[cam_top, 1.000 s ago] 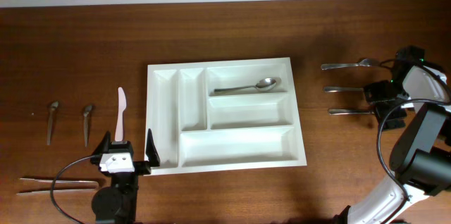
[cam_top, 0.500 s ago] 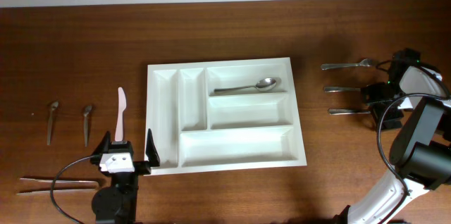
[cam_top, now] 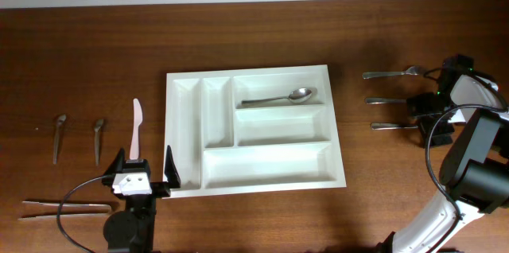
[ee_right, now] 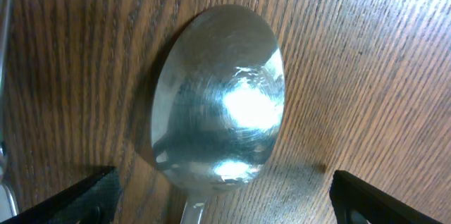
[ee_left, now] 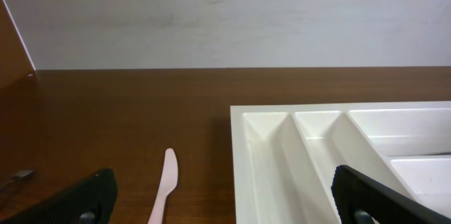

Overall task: Pack container
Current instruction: 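Lower the right gripper onto the next silver spoon and grasp it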

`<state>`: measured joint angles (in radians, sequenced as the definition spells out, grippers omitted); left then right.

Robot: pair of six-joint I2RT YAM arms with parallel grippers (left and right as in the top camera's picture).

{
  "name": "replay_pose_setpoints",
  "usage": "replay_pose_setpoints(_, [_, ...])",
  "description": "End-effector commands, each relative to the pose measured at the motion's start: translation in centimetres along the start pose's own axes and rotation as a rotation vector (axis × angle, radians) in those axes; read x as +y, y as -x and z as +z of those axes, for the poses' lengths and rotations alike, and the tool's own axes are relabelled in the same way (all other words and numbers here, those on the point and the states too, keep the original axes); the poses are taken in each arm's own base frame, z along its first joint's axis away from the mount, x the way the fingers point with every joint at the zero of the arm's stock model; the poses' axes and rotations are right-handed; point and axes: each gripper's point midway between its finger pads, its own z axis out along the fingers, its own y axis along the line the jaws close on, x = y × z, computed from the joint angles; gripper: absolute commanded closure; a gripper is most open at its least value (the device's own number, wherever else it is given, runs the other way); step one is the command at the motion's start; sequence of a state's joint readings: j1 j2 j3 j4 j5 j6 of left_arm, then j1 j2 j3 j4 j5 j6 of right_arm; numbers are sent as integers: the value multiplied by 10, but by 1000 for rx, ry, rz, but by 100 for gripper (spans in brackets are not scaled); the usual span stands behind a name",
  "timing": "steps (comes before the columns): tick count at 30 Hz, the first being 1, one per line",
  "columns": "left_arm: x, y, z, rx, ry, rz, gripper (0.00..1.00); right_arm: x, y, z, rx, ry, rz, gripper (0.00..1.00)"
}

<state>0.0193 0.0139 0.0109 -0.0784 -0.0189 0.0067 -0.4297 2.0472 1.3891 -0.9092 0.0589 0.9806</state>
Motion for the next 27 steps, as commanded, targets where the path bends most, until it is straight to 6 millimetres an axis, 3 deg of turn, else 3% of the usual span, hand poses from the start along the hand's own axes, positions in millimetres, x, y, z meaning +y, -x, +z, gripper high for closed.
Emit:
replay_pose_setpoints(1, [2,0,0,-1,10,12,1,-3,-2,9,17,-21,-11,4])
replay_pose_setpoints(5, [2,0,0,-1,10,12,1,-4,-3,9,18,-21,-12,4])
replay_pose_setpoints(11, [2,0,0,-1,10,12,1,-2,-4,9,29,-11,-11,32])
replay_pose_setpoints(20, [2,0,0,-1,10,12,1,5,-8,9,52,21,-10,80])
replay_pose_setpoints(27, [2,0,0,-1,10,12,1,8,-9,9,61,37,-10,92])
